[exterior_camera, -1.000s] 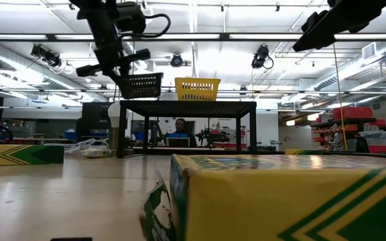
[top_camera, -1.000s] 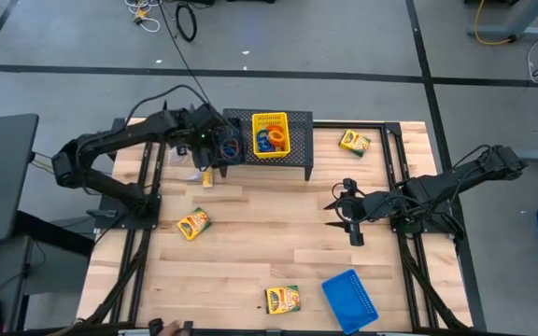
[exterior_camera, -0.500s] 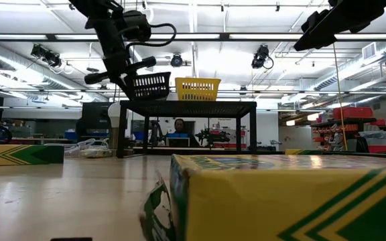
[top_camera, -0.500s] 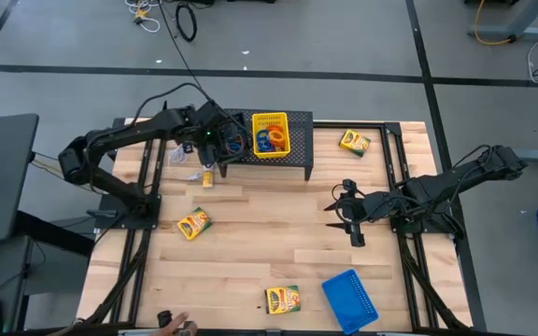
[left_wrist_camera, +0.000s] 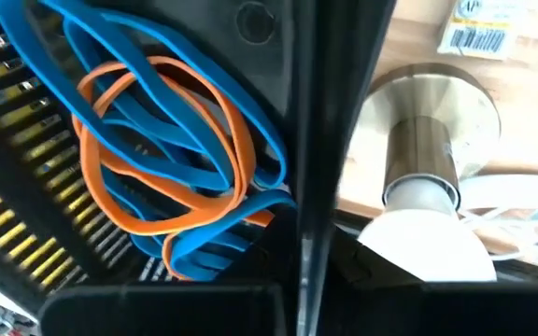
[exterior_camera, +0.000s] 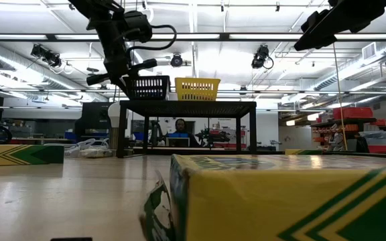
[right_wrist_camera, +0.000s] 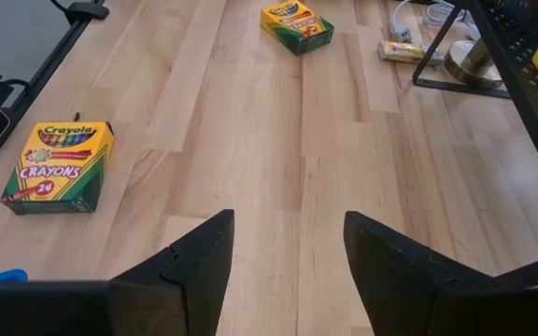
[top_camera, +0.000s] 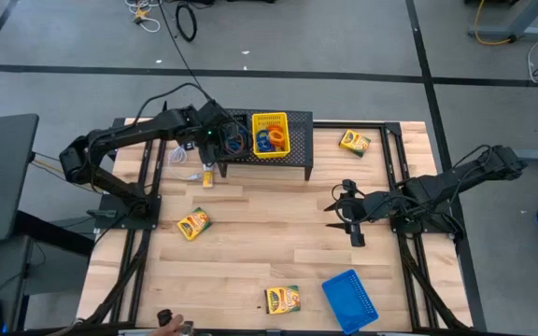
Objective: Pick & Place Office Desk Supplies
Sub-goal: Put the black basket on the shelf
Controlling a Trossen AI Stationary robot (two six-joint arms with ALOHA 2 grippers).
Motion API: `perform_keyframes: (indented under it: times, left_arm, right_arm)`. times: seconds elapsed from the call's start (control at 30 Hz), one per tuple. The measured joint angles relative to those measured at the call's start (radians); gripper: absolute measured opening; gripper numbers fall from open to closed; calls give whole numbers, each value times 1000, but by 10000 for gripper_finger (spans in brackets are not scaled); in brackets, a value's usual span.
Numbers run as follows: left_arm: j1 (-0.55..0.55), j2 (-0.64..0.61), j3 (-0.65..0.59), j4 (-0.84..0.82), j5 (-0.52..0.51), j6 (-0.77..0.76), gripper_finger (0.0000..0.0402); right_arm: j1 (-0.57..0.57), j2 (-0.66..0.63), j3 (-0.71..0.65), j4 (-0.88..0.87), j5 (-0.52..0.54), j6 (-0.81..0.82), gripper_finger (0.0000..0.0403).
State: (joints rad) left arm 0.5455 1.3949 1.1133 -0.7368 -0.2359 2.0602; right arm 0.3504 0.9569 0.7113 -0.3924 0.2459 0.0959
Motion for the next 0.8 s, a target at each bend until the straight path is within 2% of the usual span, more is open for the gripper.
perform_keyframes:
  times: [0.27, 0.6, 0.8]
  left_arm:
    - [13, 0, 0, 6, 9, -26, 32]
    - [25, 0, 0, 8, 18, -38, 104]
    - [26, 0, 4, 5, -8, -50, 128]
  right_arm:
    - [0, 0, 0, 0, 0, 0, 213]
    - [0, 0, 0, 0, 1, 0, 213]
    - [0, 0, 0, 0, 1, 0, 213]
